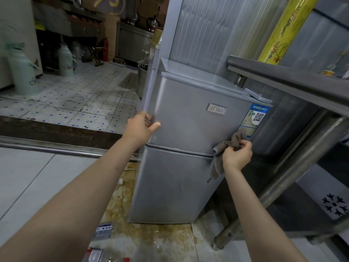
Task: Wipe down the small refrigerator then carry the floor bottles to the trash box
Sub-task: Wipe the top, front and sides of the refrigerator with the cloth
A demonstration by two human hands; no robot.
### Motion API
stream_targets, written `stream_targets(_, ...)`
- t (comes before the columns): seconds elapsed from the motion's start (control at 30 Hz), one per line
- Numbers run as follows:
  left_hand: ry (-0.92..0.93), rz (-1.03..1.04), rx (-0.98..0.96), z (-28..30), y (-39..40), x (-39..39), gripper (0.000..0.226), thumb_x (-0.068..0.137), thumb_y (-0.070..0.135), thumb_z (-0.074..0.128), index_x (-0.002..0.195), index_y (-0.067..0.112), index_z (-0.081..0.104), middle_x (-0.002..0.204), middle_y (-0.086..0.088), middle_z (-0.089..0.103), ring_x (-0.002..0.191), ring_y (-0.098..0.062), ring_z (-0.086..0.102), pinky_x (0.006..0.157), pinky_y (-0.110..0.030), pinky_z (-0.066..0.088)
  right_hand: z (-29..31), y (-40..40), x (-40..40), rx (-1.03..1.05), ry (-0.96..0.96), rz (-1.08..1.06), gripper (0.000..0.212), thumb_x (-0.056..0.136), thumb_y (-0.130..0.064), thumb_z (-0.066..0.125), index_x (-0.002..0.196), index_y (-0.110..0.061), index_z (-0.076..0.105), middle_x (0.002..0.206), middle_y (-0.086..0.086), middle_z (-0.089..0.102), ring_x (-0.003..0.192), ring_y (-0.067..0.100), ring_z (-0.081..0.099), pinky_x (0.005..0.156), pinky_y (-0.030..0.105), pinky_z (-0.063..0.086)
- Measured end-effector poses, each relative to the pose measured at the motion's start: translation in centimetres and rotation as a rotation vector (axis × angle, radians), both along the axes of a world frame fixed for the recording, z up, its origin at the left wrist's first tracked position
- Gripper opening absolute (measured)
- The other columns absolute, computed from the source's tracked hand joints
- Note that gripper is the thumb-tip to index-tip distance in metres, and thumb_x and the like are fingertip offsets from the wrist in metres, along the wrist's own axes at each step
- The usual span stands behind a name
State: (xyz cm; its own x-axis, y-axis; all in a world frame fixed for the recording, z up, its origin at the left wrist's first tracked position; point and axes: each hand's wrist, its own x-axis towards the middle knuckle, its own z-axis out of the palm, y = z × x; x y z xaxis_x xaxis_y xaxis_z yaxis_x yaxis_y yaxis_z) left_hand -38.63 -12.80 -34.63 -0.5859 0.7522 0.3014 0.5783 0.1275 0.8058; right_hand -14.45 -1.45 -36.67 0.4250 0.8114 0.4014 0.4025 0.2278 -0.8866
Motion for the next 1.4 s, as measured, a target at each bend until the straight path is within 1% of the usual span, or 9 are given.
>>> stream_targets(0.1, -0.003, 0.002, 0.008, -0.1, 0.1, -0.1, 0.024, 0.086, 0.033, 0.065, 0.091, 0.016, 0.049, 0.086, 0.001, 0.056, 0.084, -0.016, 0.052, 0.078, -0.024, 0.037, 0.2, -0.3, -0.6, -0.054, 0.037, -0.017, 0.03, 0.082, 0.002, 0.058, 0.111, -0.006, 0.054, 0.119, 0.019, 0.049, 0.104, 0.031, 0.055, 0.089, 0.029, 0.041)
stream_targets(0.23, 0.002, -0.007, 0.004, -0.1, 0.0, -0.1, 0.024, 0.086, 0.033, 0.065, 0.091, 0.016, 0.048, 0.086, 0.001, 0.055, 0.084, -0.015, 0.051, 0.078, -0.026, 0.039, -0.8, -1.5, -1.7, -0.022, -0.049, 0.038, 0.024, 0.081, 0.002, 0.057, 0.103, -0.005, 0.053, 0.116, 0.019, 0.049, 0.101, 0.032, 0.054, 0.086, 0.029, 0.04)
stream_targets(0.37, 0.005, -0.011, 0.003, -0.1, -0.1, -0.2, 0.024, 0.086, 0.034, 0.065, 0.091, 0.017, 0.048, 0.086, 0.002, 0.055, 0.084, -0.015, 0.051, 0.077, -0.026, 0.039, -1.5, -2.3, -2.3, 0.012, -0.174, 0.089, 0.019, 0.081, 0.004, 0.056, 0.098, -0.003, 0.053, 0.114, 0.018, 0.049, 0.095, 0.029, 0.052, 0.077, 0.017, 0.032)
stream_targets(0.43, 0.011, -0.014, 0.0, -0.1, 0.0, -0.2, 0.025, 0.086, 0.035, 0.065, 0.091, 0.018, 0.048, 0.086, 0.002, 0.055, 0.083, -0.015, 0.051, 0.077, -0.026, 0.039, -1.3, -2.3, -2.2, 0.03, -0.154, 0.072, 0.019, 0.08, 0.005, 0.057, 0.098, -0.002, 0.055, 0.113, 0.019, 0.05, 0.095, 0.031, 0.054, 0.074, 0.012, 0.029)
stream_targets(0.6, 0.012, -0.009, 0.005, -0.3, 0.1, -0.3, 0.025, 0.086, 0.035, 0.064, 0.089, 0.017, 0.047, 0.086, 0.003, 0.055, 0.084, -0.016, 0.052, 0.077, -0.026, 0.039, -1.1, -2.8, -3.6, 0.009, -0.048, -0.001, 0.018, 0.078, 0.006, 0.053, 0.096, 0.0, 0.056, 0.112, 0.022, 0.051, 0.097, 0.035, 0.053, 0.086, 0.027, 0.035)
stream_targets(0.8, -0.03, -0.029, 0.002, -0.1, 0.0, -0.2, 0.023, 0.087, 0.033, 0.064, 0.091, 0.017, 0.047, 0.087, 0.003, 0.055, 0.083, -0.013, 0.051, 0.075, -0.026, 0.038, -2.2, -3.2, -3.5, -0.027, -0.13, 0.071, 0.017, 0.079, 0.006, 0.054, 0.093, -0.004, 0.054, 0.11, 0.017, 0.051, 0.093, 0.029, 0.052, 0.082, 0.023, 0.035)
stream_targets(1.1, -0.016, 0.007, 0.026, -0.4, 0.0, 0.2, 0.023, 0.088, 0.033, 0.062, 0.097, 0.014, 0.051, 0.088, 0.002, 0.055, 0.084, -0.015, 0.051, 0.077, -0.027, 0.039, -1.9, -0.8, -0.5, -0.113, -0.154, 0.003, 0.021, 0.076, 0.008, 0.052, 0.092, -0.004, 0.055, 0.109, 0.02, 0.052, 0.095, 0.034, 0.054, 0.085, 0.027, 0.037)
stream_targets(1.27, 0.014, 0.037, 0.047, -0.9, 0.1, 0.6, 0.033, 0.089, 0.035, 0.059, 0.108, 0.008, 0.054, 0.098, -0.006, 0.062, 0.095, -0.025, 0.059, 0.084, -0.032, 0.044, -2.0, -0.8, -0.4, -0.126, -0.147, 0.026, 0.021, 0.075, 0.009, 0.052, 0.091, -0.004, 0.054, 0.11, 0.019, 0.051, 0.094, 0.033, 0.054, 0.086, 0.029, 0.039)
stream_targets(1.4, 0.04, 0.052, -0.029, -1.4, -0.2, 0.8, 0.038, 0.09, 0.04, 0.055, 0.111, 0.008, 0.056, 0.105, -0.011, 0.066, 0.103, -0.031, 0.059, 0.088, -0.035, 0.045, -1.7, -0.8, -0.3, -0.134, -0.149, 0.042, 0.019, 0.075, 0.008, 0.051, 0.088, -0.005, 0.053, 0.109, 0.019, 0.051, 0.094, 0.035, 0.053, 0.087, 0.03, 0.038)
